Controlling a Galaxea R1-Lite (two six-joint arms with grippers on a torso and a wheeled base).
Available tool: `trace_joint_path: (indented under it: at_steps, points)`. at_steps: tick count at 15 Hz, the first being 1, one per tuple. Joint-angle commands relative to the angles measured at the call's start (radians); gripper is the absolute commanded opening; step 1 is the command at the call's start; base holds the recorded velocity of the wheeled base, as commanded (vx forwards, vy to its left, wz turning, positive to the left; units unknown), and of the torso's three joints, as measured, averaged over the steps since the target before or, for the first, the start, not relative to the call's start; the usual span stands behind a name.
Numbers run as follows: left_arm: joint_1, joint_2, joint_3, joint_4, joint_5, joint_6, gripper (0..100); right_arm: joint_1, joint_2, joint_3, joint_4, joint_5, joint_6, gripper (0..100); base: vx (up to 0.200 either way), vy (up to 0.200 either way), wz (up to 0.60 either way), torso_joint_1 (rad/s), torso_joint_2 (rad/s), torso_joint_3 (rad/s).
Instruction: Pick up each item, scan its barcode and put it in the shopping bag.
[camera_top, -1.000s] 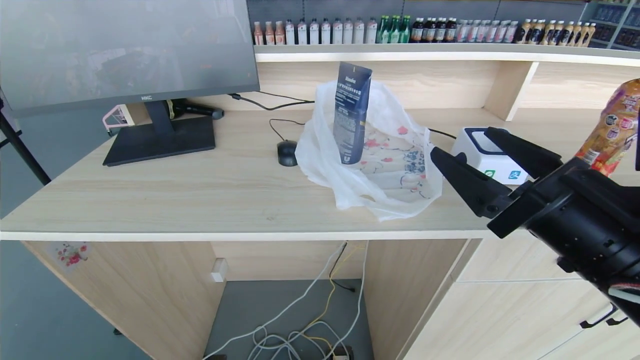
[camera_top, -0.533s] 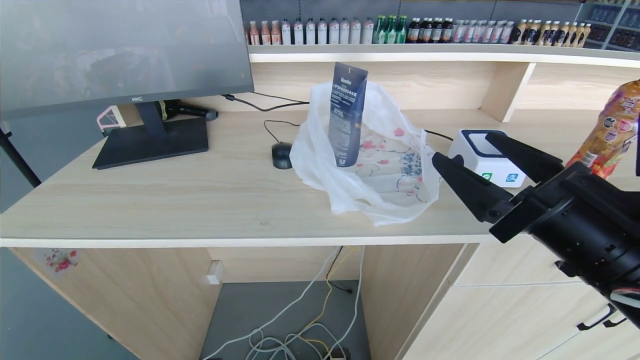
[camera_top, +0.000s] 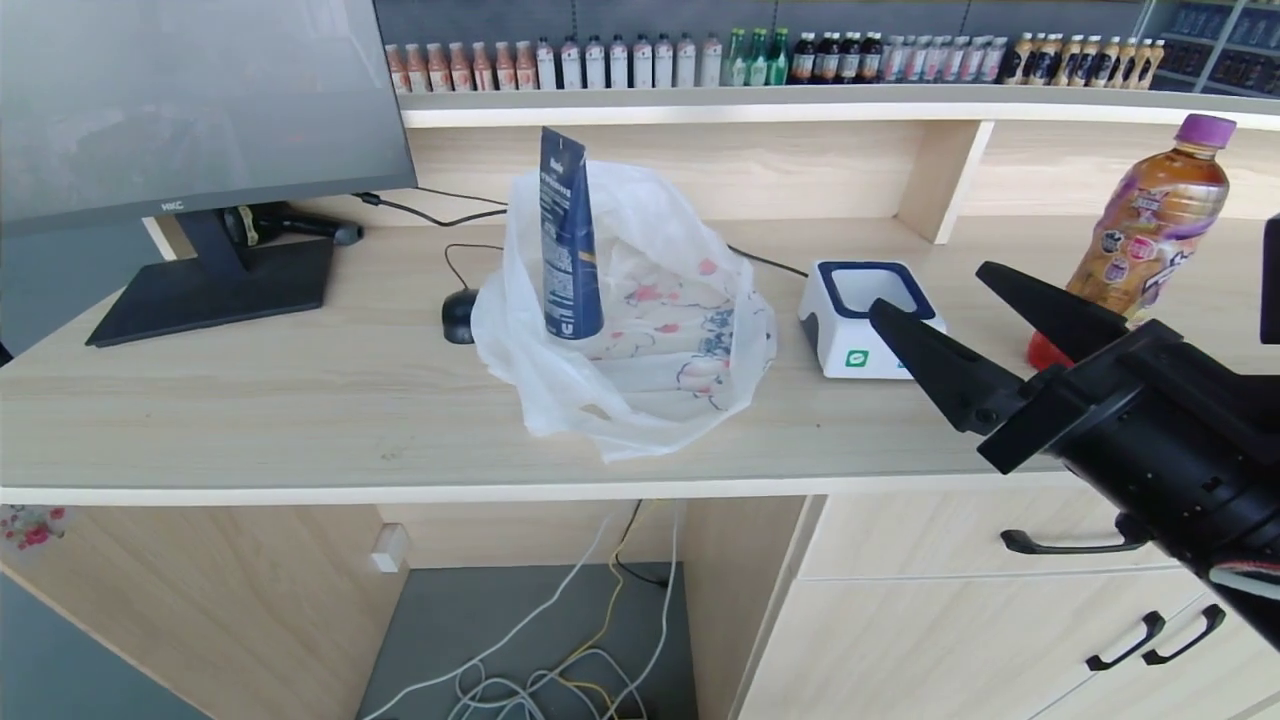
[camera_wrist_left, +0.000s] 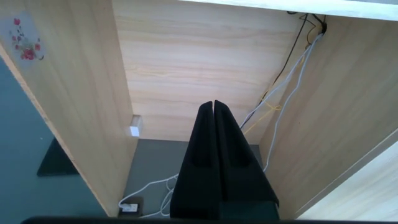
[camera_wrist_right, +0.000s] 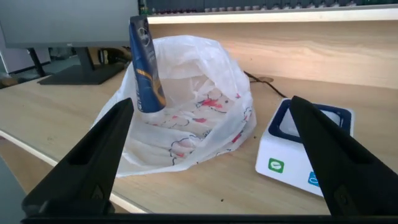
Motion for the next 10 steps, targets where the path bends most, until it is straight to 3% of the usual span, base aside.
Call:
trace_joint_path:
  at_steps: [1, 10]
  points:
    - [0.0, 0.0, 0.0, 0.0, 0.0, -0.002, 0, 0.0, 0.006, -0.001, 0.0, 0.0, 0.001, 100, 0.0, -0.2, 0.0, -0.007, 0.0, -0.007]
    - [0.0, 0.0, 0.0, 0.0, 0.0, -0.003, 0, 0.0, 0.017, -0.018, -0.006, 0.002, -0.001, 100, 0.0, -0.2, 0.0, 0.001, 0.0, 0.004]
